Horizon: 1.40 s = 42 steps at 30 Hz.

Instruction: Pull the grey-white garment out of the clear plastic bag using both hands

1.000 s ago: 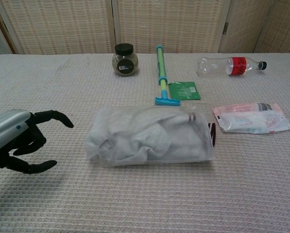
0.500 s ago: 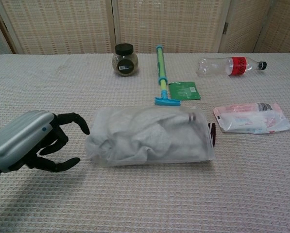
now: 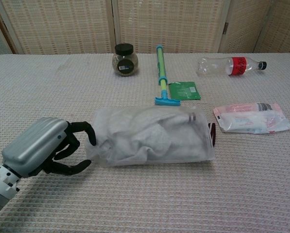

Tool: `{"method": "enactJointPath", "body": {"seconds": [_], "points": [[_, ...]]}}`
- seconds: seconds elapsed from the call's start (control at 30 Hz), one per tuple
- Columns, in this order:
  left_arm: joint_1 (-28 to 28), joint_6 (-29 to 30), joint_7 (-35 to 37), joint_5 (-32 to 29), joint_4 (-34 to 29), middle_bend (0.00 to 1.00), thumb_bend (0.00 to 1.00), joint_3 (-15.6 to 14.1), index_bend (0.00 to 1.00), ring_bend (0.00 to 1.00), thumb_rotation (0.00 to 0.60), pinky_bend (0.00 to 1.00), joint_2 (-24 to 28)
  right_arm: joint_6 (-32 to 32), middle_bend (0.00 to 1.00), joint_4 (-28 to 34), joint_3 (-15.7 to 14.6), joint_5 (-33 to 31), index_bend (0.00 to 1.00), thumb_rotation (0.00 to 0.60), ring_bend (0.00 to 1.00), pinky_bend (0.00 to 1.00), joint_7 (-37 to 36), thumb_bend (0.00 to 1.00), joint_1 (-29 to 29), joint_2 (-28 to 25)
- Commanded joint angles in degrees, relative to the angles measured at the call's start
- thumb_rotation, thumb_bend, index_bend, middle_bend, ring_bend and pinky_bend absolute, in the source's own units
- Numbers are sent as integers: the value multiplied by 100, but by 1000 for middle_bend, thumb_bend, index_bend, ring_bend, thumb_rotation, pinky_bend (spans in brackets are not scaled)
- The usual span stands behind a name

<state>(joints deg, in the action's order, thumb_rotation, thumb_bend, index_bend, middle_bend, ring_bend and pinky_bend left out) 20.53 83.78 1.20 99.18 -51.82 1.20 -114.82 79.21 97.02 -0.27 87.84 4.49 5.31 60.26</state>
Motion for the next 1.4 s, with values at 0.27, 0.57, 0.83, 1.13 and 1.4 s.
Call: {"method": "enactJointPath", "body": {"seconds": [0.27,0.57,0.83,1.13,1.4], "points": [[121,191,301,-43,723,1000,413,-31,616,1000,600,1000,-396,-84,0,16,-44,43,0,600,0,0,-88,20,37,-54],[161,377,484,-19,918,1000,587,-123,695,1000,600,1000,-543,-561,0,-192,-79,32,0,600,0,0,-48,54,289,175],[156,482,368,28,659,1000,594,-235,700,1000,600,1000,-358,-678,0,-1010,36,560,205,600,0,0,-478,166,745,971],[170,447,218,-32,281,1000,594,-234,705,1000,600,1000,-156,-880,0,-1578,423,574,376,600,0,0,-428,182,1329,1751],[168,461,155,-59,122,1000,593,-233,708,1000,600,1000,-24,-1454,0,-1897,612,128,403,600,0,0,-318,182,1763,2332]]}}
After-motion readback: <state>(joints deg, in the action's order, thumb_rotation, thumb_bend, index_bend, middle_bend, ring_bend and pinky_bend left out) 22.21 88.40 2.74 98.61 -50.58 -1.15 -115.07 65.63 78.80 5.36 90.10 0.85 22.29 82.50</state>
